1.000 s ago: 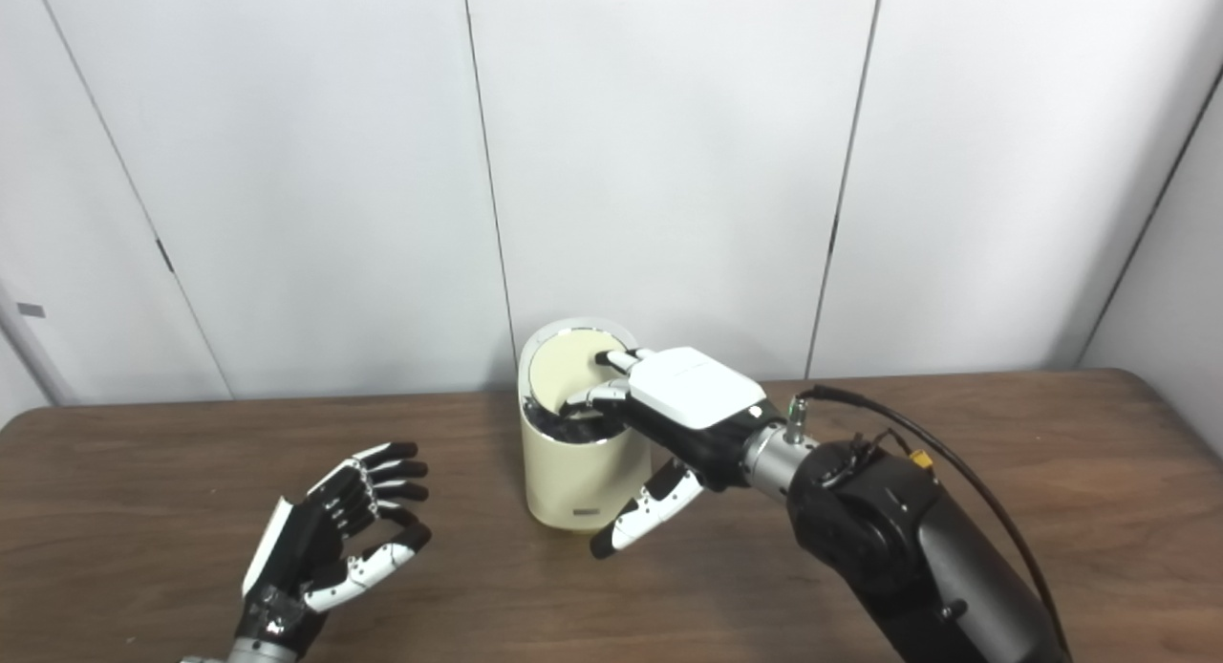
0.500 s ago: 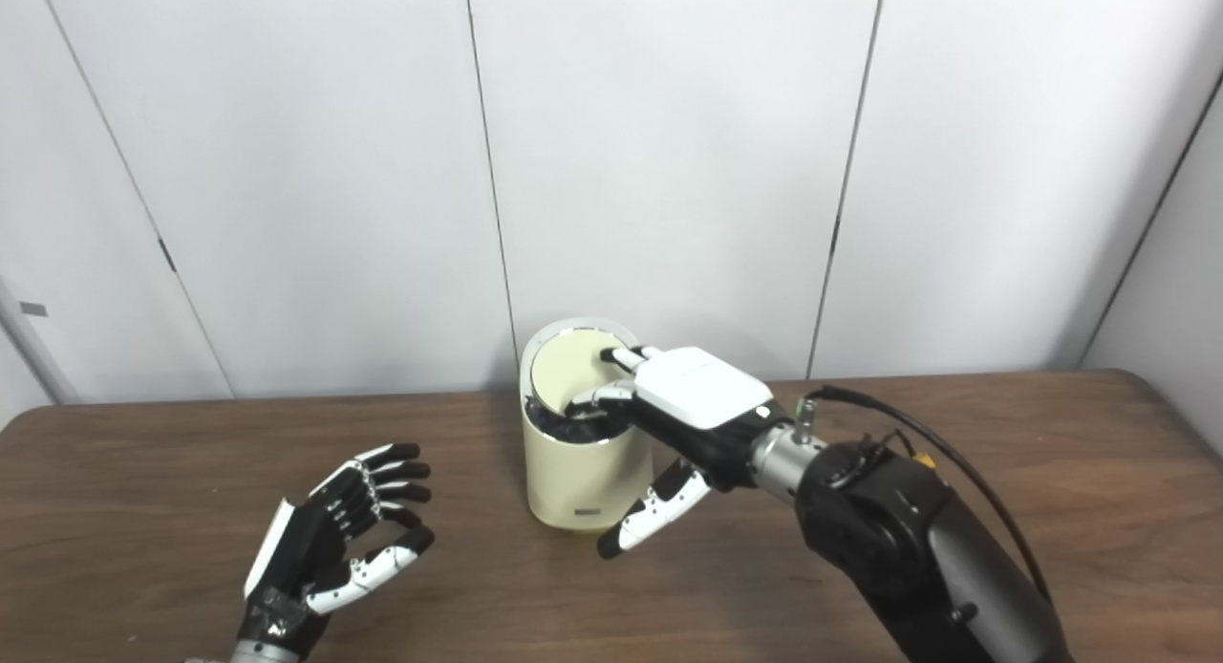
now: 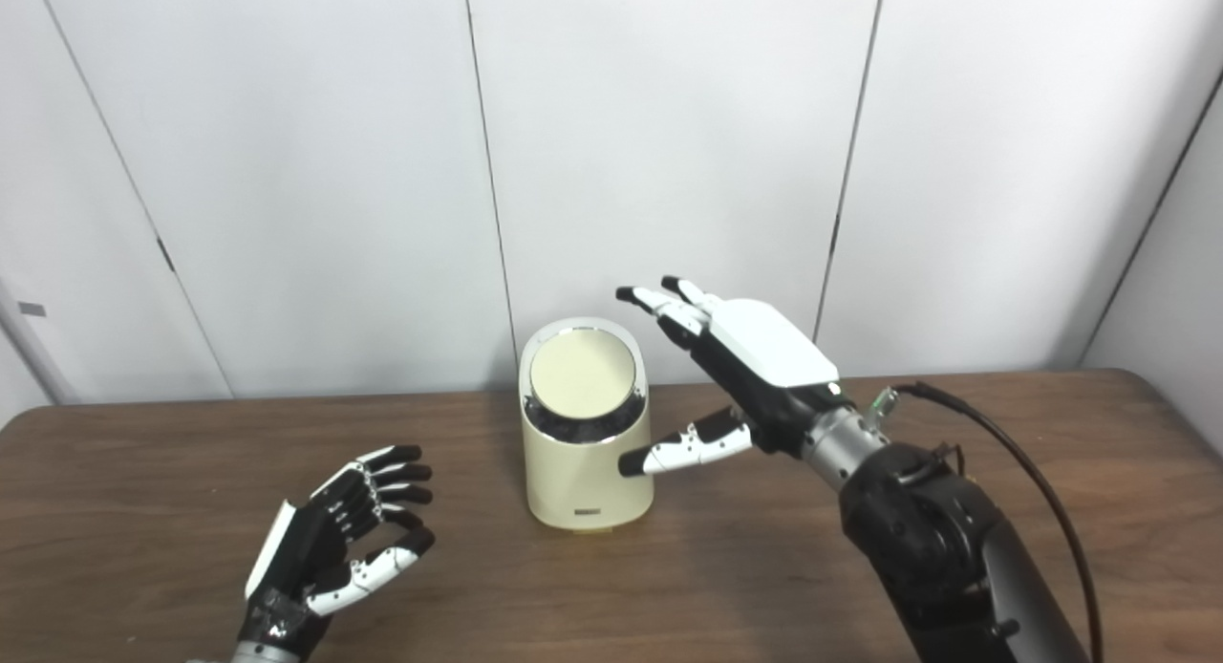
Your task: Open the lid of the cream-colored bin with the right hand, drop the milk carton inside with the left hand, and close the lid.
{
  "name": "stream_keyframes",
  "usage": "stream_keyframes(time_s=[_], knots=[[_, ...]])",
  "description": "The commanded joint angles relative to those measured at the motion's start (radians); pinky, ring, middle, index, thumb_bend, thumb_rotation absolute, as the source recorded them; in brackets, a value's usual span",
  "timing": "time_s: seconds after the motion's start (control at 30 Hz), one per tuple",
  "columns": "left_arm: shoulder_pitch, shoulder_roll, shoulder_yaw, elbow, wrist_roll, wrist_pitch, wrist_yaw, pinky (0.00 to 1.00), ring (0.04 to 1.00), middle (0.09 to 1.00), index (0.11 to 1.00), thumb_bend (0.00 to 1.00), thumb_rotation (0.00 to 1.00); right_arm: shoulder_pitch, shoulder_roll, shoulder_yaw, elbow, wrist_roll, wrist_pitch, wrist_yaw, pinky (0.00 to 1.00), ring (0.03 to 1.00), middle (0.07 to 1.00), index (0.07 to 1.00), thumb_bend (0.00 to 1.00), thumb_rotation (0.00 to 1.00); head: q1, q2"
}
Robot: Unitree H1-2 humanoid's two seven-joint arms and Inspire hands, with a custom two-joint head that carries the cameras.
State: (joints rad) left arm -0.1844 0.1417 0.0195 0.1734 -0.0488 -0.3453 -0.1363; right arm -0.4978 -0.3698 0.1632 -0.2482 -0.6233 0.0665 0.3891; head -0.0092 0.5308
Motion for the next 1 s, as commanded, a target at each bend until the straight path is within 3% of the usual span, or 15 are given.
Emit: stream_keyframes(time_s=[0.0,0.3,0.47,0.73,0.97], knots=[[0.024,-0.005,-0.005,0.004,-0.01,-0.002,-0.004,0.55,0.662,0.724,0.783,0.69,0.19,-0.007,-0.018,-0.028,-0.022,0.026,0.005,-0.021,0.89,0.94,0.942,0.967,0.74,0.48,-0.002,0.002],[0.022,-0.006,-0.003,0.004,-0.024,-0.005,-0.016,0.54,0.655,0.72,0.782,0.67,0.16,0.117,0.007,-0.091,-0.008,0.141,0.029,-0.052,0.72,0.887,0.95,0.969,0.83,0.45,-0.006,0.001],[0.017,-0.002,-0.003,0.009,-0.032,-0.015,-0.03,0.55,0.66,0.728,0.788,0.68,0.18,0.176,0.036,-0.111,-0.01,0.178,0.043,-0.087,0.76,0.894,0.948,0.964,0.83,0.35,-0.007,0.002],[0.015,0.005,-0.009,0.009,-0.04,-0.026,-0.052,0.54,0.669,0.745,0.794,0.66,0.13,0.243,0.072,-0.134,0.085,0.25,-0.077,-0.194,0.77,0.866,0.9,0.952,0.83,0.32,-0.01,0.0],[0.01,0.014,-0.002,0.01,0.002,-0.059,-0.034,0.56,0.677,0.75,0.793,0.65,0.08,0.294,0.099,-0.138,0.091,0.3,-0.091,-0.238,0.79,0.876,0.892,0.93,0.83,0.25,-0.01,0.004]])
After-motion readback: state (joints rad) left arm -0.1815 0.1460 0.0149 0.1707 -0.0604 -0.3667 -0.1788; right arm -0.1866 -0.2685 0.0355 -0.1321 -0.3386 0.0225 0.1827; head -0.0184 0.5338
